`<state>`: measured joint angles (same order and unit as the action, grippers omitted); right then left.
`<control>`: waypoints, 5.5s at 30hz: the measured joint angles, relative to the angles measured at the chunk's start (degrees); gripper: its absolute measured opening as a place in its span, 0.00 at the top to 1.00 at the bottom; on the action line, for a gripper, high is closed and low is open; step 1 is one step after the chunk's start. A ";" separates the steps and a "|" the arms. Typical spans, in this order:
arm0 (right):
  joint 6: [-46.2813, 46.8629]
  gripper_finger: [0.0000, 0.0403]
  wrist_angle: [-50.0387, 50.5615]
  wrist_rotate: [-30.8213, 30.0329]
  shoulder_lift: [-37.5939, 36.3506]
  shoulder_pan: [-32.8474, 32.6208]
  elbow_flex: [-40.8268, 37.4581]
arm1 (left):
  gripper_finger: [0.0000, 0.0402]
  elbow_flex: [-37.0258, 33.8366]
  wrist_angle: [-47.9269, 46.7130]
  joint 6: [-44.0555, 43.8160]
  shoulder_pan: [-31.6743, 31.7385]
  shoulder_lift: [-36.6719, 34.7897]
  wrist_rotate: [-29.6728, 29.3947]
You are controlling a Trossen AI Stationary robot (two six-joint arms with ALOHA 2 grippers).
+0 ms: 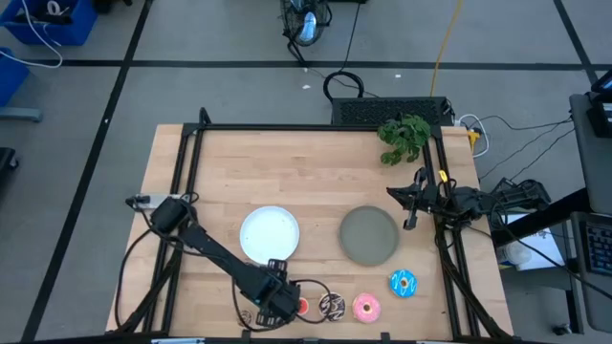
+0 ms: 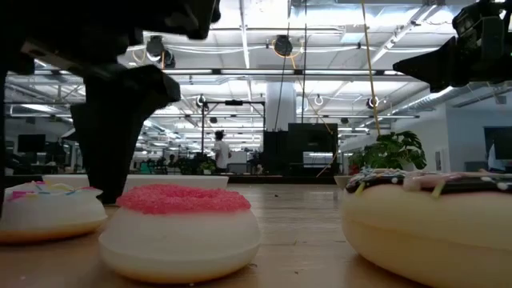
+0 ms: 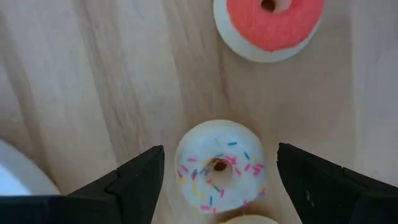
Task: Pick & Place donuts
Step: Put the small white donut on the white plate, then put the small blue donut on the white plate
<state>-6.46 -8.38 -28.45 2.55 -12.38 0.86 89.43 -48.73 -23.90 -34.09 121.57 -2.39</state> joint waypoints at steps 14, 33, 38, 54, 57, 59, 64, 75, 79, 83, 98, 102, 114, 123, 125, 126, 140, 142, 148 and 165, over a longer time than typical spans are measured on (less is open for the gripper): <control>-0.28 1.00 -0.85 -0.09 0.00 0.00 -0.01 | 0.26 0.00 0.15 4.20 0.38 1.10 2.13; -0.24 1.00 -0.83 -0.22 0.00 0.00 0.00 | 0.73 2.86 -1.19 2.82 2.08 1.03 2.37; -0.24 1.00 -0.81 -0.22 0.00 0.00 0.00 | 0.77 7.54 -7.93 0.05 3.94 1.03 2.34; -0.36 1.00 -0.79 -0.09 -0.02 0.01 -0.01 | 0.77 25.95 -37.98 7.05 11.95 -0.23 -3.29; -0.74 1.00 -1.14 -0.07 -0.02 0.02 -0.01 | 0.77 24.80 -38.18 8.75 15.11 -2.70 -5.41; -0.81 1.00 -1.25 -0.04 -0.02 0.02 -0.01 | 0.77 22.74 -37.09 9.08 17.54 -4.49 -6.57; -0.90 1.00 -1.38 -0.04 -0.02 0.02 0.00 | 0.77 10.28 -22.12 13.35 22.61 -9.94 -3.22; -0.90 1.00 -2.56 -0.09 -0.02 0.01 -0.02 | 0.77 -14.46 -9.52 15.97 28.64 -11.34 2.49; -0.87 1.00 -3.40 -0.05 -0.02 0.02 0.00 | 0.77 -15.15 -6.19 16.92 29.65 -11.34 2.15; -0.87 1.00 -3.41 -0.04 0.00 0.02 0.00 | 0.77 -15.13 -4.85 16.68 30.38 -11.36 1.87; -0.28 1.00 -2.12 0.15 0.00 0.01 0.00 | 0.46 -15.13 -4.44 18.49 29.40 -11.36 2.09; -0.28 1.00 -2.12 0.17 0.00 0.00 -0.02 | 0.30 -15.13 -4.52 16.26 29.54 -11.36 -0.49; -0.35 1.00 -2.14 0.20 0.00 0.02 -0.02 | 0.15 -11.04 -11.09 16.21 29.53 -11.34 -0.64; -0.44 1.00 -2.54 0.20 0.00 0.00 -0.01 | 0.25 9.28 -34.74 11.29 25.64 -11.35 -3.46; -0.44 1.00 -2.54 0.20 0.00 0.02 0.00 | 0.29 13.59 -38.90 10.30 23.65 -11.37 -3.44; -0.44 1.00 -2.54 0.20 0.00 0.00 0.00 | 0.32 15.40 -40.36 10.19 22.19 -11.73 -3.40; -1.79 1.00 -2.52 -0.02 0.00 0.02 -0.02 | 0.93 9.20 -39.59 -16.81 -0.66 -23.74 -8.26; -1.79 1.00 -2.51 -0.04 0.00 0.00 -0.01 | 0.98 5.93 -36.60 -21.57 -3.19 -24.17 -8.20; -1.77 1.00 -2.48 -0.11 0.45 0.01 -0.01 | 0.98 -0.77 -23.18 -25.30 -7.95 -23.44 -5.03; -1.74 1.00 -2.53 -0.24 3.84 0.02 0.00 | 0.45 -13.92 3.50 -23.87 -8.16 -23.18 -4.75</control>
<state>-8.20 -10.91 -28.69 6.39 -12.37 0.86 75.50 -45.23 -47.76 -42.25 98.40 -7.14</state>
